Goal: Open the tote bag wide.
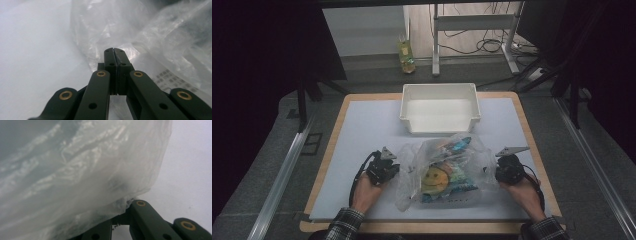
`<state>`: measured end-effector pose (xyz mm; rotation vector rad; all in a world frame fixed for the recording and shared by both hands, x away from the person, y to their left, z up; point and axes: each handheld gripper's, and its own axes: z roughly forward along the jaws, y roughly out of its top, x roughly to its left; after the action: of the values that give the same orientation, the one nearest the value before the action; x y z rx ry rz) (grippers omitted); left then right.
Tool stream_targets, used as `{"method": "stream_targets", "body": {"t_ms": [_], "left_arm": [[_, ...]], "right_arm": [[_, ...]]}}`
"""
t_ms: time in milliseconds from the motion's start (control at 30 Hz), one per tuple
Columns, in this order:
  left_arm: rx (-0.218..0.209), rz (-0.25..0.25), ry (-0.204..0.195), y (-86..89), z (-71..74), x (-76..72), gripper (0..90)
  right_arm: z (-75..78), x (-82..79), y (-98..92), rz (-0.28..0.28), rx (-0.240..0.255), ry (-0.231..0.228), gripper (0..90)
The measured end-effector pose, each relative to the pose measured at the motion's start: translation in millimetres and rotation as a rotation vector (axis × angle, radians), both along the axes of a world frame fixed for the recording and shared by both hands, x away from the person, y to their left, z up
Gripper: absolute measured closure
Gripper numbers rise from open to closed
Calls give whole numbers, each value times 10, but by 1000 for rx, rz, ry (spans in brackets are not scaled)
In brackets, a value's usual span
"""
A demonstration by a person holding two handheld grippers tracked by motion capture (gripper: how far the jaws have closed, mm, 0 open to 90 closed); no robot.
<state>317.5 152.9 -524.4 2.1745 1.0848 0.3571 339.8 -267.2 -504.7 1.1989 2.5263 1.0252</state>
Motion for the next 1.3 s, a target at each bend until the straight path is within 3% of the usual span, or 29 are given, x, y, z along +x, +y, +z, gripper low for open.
{"method": "stream_targets", "body": {"t_ms": [33, 67, 133, 167, 333, 633, 667, 733, 767, 800, 867, 900, 933, 967, 1000, 1033, 1100, 1200, 1267, 1300], "left_arm": [[0, 0, 0, 0, 0, 0, 892], [-44, -8, -12, 53, 85, -56, 892], [-63, -9, -20, 76, 127, -86, 892], [-86, -14, -44, 114, 205, -146, 892], [-107, -23, -71, 181, 341, -245, 892], [-140, -54, -95, 225, 589, -381, 892], [-149, -62, -100, 218, 647, -401, 892], [-161, -103, -135, 165, 858, -469, 893], [-161, -103, -135, 165, 858, -469, 892], [-181, -144, -155, 98, 1001, -520, 892], [-200, -190, -166, -2, 1121, -569, 892], [-200, -190, -166, -2, 1121, -569, 892], [-241, -244, -162, -134, 1199, -614, 891], [-241, -244, -162, -134, 1199, -614, 892], [-242, -302, -158, -308, 1223, -649, 892], [-242, -302, -158, -308, 1223, -649, 891], [-224, -371, -133, -593, 1167, -662, 891], [-201, -382, -114, -758, 1079, -631, 891], [-135, -329, -113, -903, 932, -526, 891], [-135, -329, -113, -903, 932, -526, 891]], "right_arm": [[0, 0, 0, 0, 0, 0, 889], [81, -56, -23, 14, 35, -10, 889], [155, -114, -50, 21, 57, -17, 883], [198, -148, -72, 25, 63, -24, 876], [383, -316, -251, 25, 100, -29, 868], [673, -479, -486, 5, 101, -50, 891], [673, -479, -486, 5, 101, -50, 891], [860, -501, -463, 20, 110, -85, 891], [860, -501, -463, 20, 110, -85, 891], [1007, -509, -398, 42, 116, -114, 892], [1109, -507, -322, 64, 128, -128, 891], [1109, -507, -322, 64, 128, -128, 891], [1195, -497, -206, 94, 137, -139, 891], [1195, -497, -206, 94, 137, -139, 891], [1232, -471, -44, 138, 145, -142, 891], [1231, -461, 15, 149, 141, -140, 891], [1185, -418, 179, 181, 134, -125, 891], [1063, -324, 399, 213, 113, -108, 891], [973, -237, 513, 217, 110, -94, 891], [973, -237, 513, 217, 110, -94, 891]]}}
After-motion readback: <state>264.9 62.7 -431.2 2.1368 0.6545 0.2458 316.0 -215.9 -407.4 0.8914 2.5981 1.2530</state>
